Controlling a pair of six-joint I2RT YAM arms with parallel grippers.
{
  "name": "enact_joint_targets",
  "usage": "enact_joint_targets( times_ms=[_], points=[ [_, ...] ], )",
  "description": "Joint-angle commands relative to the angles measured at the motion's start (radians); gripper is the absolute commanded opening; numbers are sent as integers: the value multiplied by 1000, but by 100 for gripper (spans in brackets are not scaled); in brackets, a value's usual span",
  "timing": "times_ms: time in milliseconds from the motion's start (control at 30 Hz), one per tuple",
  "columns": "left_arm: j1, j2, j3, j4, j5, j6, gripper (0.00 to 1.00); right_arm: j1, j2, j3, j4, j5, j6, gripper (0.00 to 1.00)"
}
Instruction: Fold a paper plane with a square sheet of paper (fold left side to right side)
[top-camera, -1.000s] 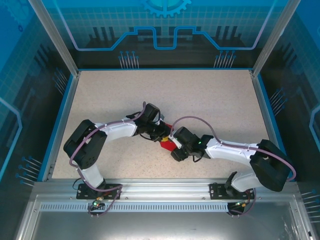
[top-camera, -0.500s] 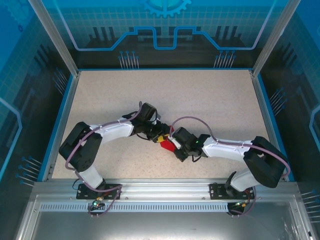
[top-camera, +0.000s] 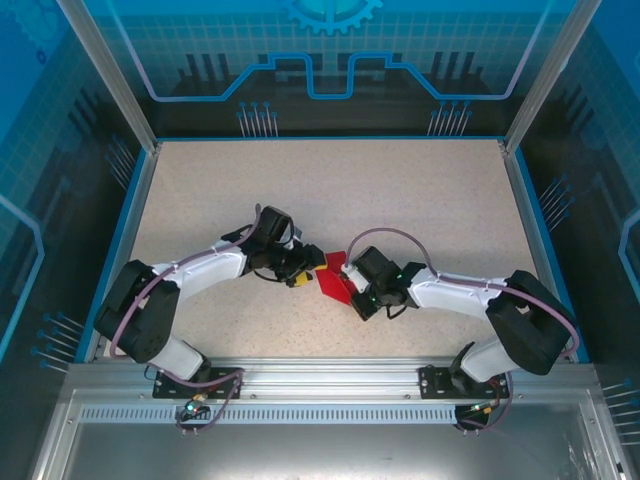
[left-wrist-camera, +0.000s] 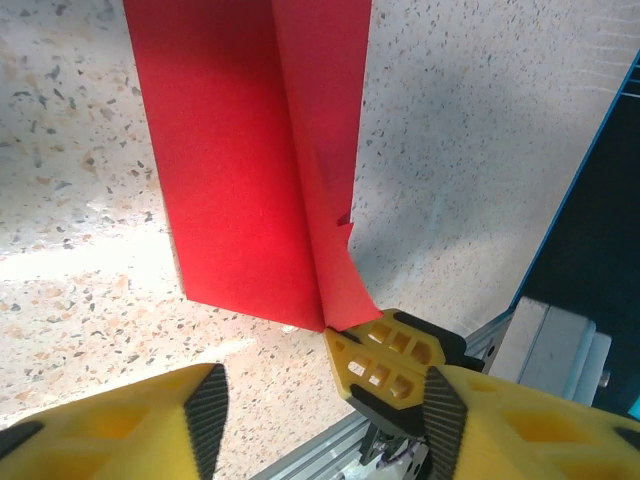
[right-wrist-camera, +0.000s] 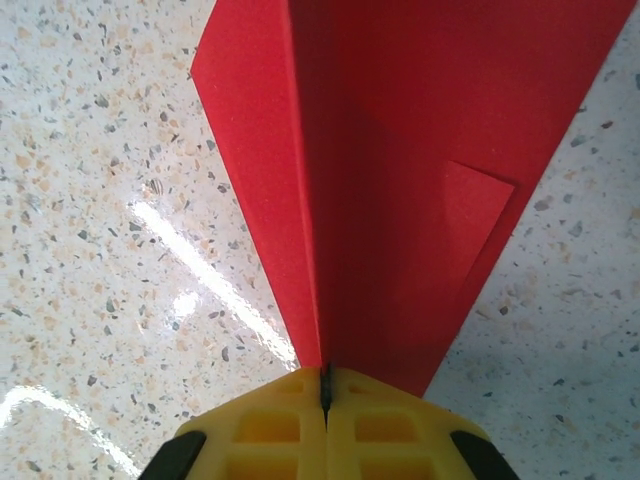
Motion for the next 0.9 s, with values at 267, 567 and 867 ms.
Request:
enact_joint_targets(
  times_ms=[267,567,867],
  points=[
    [-16,65,-65,124,59,8,48,-149,54,24,45,-342,64,0],
    [-43,172,-5,162,63,6,54,-213,103,18,70,-448,103,0],
    [-54,262,45,185,64,-8,54,-272,117,10,82,-542,129,0]
  ],
)
